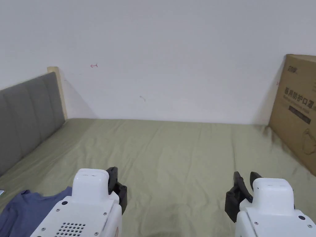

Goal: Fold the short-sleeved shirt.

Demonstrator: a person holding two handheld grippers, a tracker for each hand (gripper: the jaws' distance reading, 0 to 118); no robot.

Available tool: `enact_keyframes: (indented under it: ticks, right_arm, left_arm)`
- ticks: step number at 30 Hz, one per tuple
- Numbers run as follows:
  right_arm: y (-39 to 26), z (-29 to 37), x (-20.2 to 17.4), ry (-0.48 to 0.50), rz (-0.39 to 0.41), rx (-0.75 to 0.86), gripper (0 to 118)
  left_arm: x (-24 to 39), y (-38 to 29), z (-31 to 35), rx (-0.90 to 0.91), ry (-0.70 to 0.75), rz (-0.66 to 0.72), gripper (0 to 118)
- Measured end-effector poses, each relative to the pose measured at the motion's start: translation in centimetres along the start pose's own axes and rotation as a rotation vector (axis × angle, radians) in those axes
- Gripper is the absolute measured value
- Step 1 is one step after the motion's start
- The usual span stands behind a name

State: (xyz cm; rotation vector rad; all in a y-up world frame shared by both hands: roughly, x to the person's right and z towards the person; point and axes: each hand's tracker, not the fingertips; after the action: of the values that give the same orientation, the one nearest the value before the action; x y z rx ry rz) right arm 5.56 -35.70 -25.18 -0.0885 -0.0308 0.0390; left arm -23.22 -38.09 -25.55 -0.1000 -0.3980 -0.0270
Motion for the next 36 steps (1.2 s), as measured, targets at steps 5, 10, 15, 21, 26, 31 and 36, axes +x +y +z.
enact_keyframes:
  ticks: [5,10,15,21,26,31,36]
  right_arm:
    - [0.0,-0.3,0.0,0.015,-0.022,-0.020,0]
    - [0.9,-0.4,-1.2,0.041,-0.013,-0.031,0]
    - [1.3,-1.3,-3.2,0.135,-0.006,-0.041,0]
    - [1.4,-1.5,-9.7,0.318,0.026,-0.054,0]
    - [0.8,-1.2,-14.7,0.479,0.048,-0.077,0]
    - [-0.1,-1.5,-17.7,0.537,0.078,-0.099,0]
    - [-1.2,-2.8,-18.9,0.558,0.088,-0.149,0]
  left_arm:
    - [0.0,-0.1,0.0,-0.002,0.018,-0.027,0]
    - [-0.5,-0.2,-0.2,-0.021,0.007,0.004,0]
    - [-1.9,-0.2,1.5,-0.025,0.057,0.042,0]
    - [-5.0,-0.7,6.9,-0.037,0.238,0.049,0]
    - [-7.6,-1.9,11.9,-0.084,0.419,0.059,0]
    - [-10.4,-4.0,13.3,-0.161,0.480,0.099,0]
    - [-14.0,-7.4,11.4,-0.274,0.492,0.158,0]
